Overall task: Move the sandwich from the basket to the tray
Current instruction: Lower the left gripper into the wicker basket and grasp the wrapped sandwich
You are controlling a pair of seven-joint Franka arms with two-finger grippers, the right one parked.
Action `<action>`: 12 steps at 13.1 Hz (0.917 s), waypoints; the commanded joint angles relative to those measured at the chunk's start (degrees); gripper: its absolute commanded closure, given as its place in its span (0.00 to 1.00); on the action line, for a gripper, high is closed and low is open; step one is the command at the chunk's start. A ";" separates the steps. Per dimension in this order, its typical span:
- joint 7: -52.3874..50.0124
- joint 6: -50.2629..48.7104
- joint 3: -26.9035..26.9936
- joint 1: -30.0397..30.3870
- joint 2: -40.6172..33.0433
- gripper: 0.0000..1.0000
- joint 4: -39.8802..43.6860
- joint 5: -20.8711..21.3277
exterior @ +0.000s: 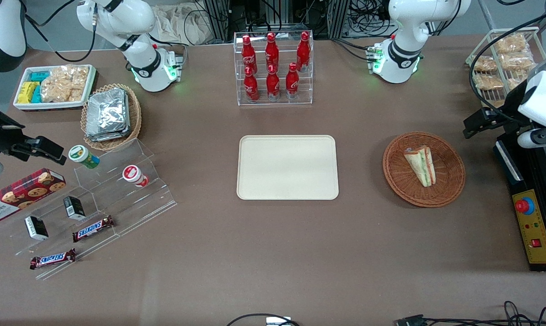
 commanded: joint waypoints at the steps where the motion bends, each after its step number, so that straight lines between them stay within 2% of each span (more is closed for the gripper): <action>1: 0.62 -1.72 -0.31 0.71 0.45 0.00 2.00 0.44; 8: 1.67 -3.04 3.81 0.62 0.01 0.00 0.07 0.44; 10: 1.67 -1.64 4.26 0.62 -0.78 0.00 -3.61 0.53; 12: 1.50 3.88 4.26 0.53 -4.28 0.00 -11.76 0.53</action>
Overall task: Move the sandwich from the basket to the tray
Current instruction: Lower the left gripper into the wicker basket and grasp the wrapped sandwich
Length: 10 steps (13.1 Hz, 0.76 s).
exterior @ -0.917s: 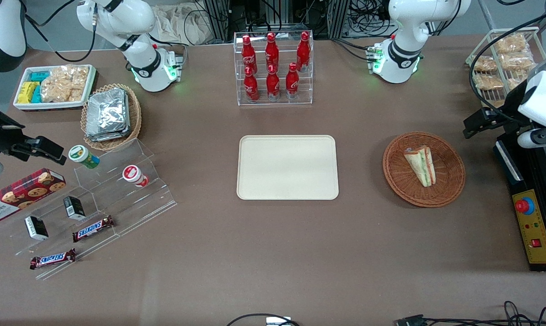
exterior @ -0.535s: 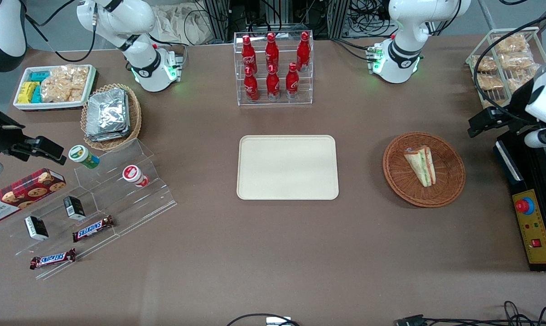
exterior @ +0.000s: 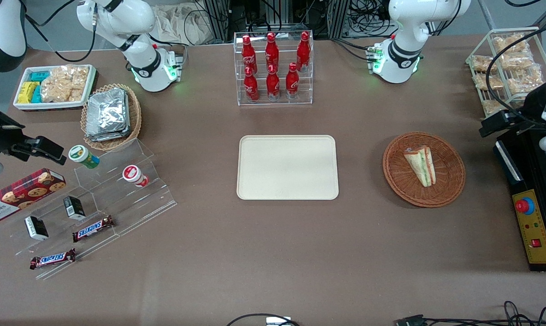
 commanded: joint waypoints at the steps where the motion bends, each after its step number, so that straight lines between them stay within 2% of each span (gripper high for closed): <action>1: 0.32 7.77 -0.08 0.00 -5.75 0.00 -12.58 0.52; 4: -0.82 21.38 -0.25 -0.08 -9.89 0.00 -27.79 0.52; 7: -1.97 32.03 -0.34 -0.17 -9.02 0.00 -37.13 0.61; 10: -1.97 47.39 -0.34 0.00 -7.45 0.00 -47.67 0.61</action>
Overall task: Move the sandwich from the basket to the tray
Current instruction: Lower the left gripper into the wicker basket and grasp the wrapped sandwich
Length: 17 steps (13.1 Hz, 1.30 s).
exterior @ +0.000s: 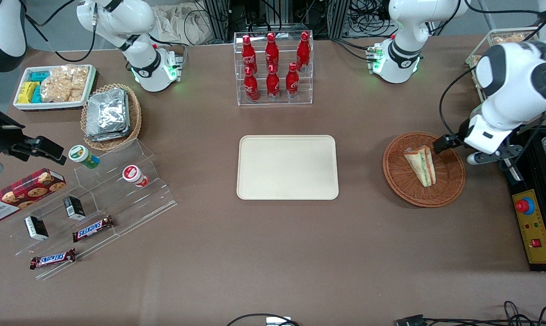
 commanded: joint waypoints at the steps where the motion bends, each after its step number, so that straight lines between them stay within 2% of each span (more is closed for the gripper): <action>1: -1.15 10.62 -0.15 0.09 0.77 0.00 -7.66 0.52; 5: -1.33 19.86 -0.15 0.09 6.23 0.00 -10.65 0.52; 14: -1.42 27.70 0.03 0.09 10.72 0.02 -13.56 0.43; 15: -1.51 27.70 0.03 0.09 10.72 0.10 -13.56 0.43; 17: -2.38 27.70 0.03 0.09 10.72 0.42 -13.56 0.43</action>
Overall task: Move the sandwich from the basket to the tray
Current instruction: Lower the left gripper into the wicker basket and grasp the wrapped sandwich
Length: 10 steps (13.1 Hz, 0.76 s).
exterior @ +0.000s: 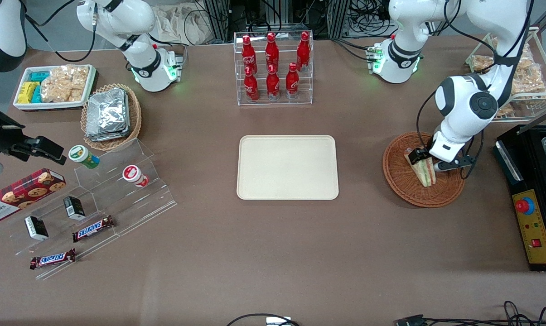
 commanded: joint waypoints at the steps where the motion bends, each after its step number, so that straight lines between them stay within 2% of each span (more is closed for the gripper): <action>1: -2.12 1.50 0.00 0.07 -0.36 0.65 -0.92 0.44; 3: -2.83 1.50 0.00 0.07 -0.36 1.00 -0.92 0.53; 7: -2.83 0.80 0.00 0.07 -2.28 1.00 -0.57 0.53; 10: -2.48 -7.60 0.09 0.07 -5.97 1.00 2.84 0.53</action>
